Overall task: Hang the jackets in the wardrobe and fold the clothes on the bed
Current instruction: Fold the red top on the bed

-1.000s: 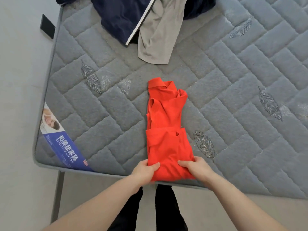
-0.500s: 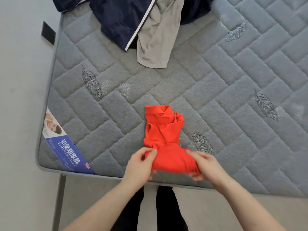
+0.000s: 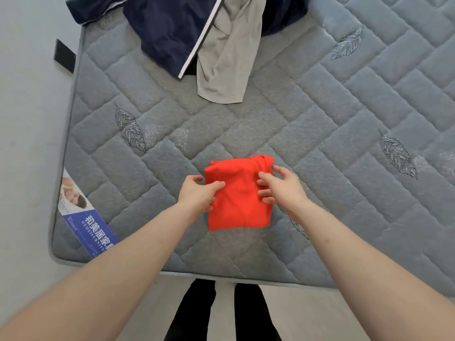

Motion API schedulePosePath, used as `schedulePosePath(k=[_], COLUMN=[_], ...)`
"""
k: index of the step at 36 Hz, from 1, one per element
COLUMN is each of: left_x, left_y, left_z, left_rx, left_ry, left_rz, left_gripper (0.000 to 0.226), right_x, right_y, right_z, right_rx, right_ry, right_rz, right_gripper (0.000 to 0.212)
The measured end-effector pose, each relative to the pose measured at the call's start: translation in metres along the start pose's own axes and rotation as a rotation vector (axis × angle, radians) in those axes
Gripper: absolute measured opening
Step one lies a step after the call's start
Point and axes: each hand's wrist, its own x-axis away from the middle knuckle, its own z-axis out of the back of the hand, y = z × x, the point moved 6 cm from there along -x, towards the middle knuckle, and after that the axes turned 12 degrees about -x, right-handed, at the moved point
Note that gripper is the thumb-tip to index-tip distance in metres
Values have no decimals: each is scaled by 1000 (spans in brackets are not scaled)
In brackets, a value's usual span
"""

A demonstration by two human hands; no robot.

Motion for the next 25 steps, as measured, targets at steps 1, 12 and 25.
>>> schedulePosePath(k=[1, 12, 25], left_x=[-2, -13, -64], left_y=[1, 94, 85], left_z=[2, -21, -45], left_rx=[-75, -897, -961], left_ry=[47, 268, -308], left_rz=[-34, -679, -321], left_gripper=[72, 81, 98], right_x=[0, 23, 15], right_y=[2, 70, 111], right_z=[3, 34, -1], right_rx=[-16, 133, -313], right_ry=[25, 262, 39], right_rz=[38, 53, -374], right_gripper=[63, 83, 61])
